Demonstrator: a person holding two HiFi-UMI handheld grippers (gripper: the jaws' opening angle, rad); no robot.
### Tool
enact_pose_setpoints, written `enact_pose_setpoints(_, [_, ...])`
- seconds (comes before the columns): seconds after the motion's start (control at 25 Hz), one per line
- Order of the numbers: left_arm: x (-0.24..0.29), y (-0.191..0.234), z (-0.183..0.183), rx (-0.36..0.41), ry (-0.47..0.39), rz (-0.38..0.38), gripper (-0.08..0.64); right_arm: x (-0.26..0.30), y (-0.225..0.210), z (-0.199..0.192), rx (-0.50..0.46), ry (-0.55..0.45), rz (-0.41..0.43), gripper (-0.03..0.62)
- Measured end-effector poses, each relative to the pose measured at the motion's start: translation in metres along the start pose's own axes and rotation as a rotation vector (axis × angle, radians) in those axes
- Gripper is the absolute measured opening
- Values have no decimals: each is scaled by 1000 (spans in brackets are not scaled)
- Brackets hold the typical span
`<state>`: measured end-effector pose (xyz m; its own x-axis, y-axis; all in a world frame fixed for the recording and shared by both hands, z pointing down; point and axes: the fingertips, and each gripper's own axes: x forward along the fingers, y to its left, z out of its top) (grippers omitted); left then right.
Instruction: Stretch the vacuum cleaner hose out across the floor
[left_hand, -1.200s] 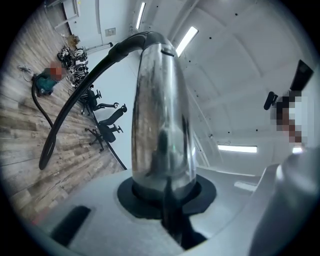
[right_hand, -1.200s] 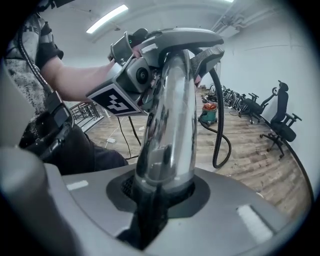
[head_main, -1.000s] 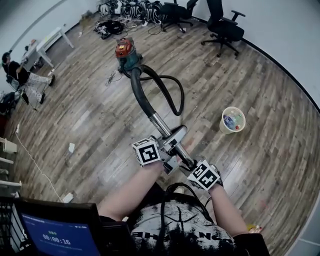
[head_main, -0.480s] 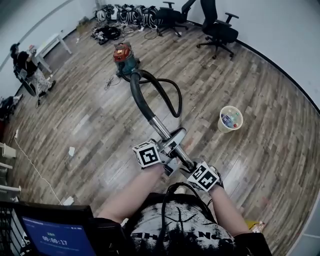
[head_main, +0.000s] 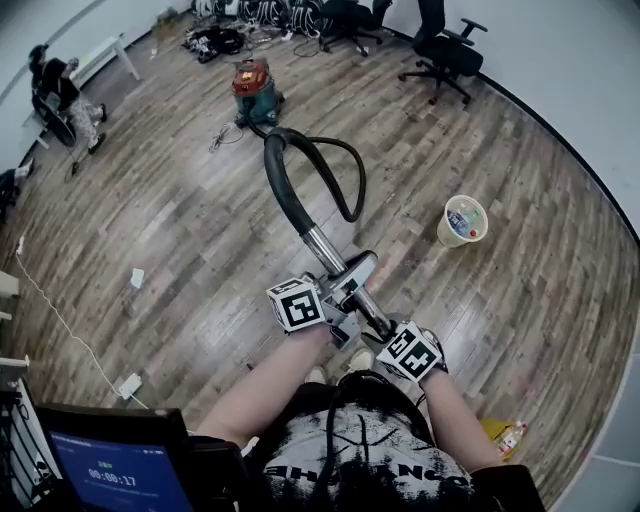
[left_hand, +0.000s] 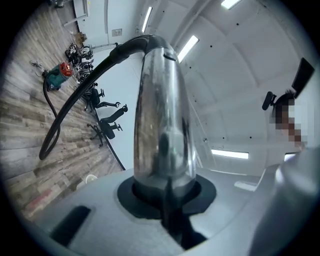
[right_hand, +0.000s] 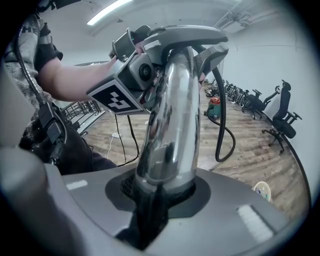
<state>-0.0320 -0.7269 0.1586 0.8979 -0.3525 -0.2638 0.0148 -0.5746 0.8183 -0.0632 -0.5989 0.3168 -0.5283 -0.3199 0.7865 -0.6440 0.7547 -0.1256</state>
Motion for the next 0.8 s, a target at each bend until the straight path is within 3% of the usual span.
enact_pose_setpoints(0.24, [-45,-15,-18,-44,3,-42,52,8,47,-12,28,42,-42,105])
enact_pose_setpoints(0.52, [-61,-33,-40,-81,12,-70,52,1,76,-28,45,62,-63,106])
enact_pose_setpoints(0.8, [-53,-63,-65,-47,-8,-63,52,-29,88,-48,13,41,-50,106])
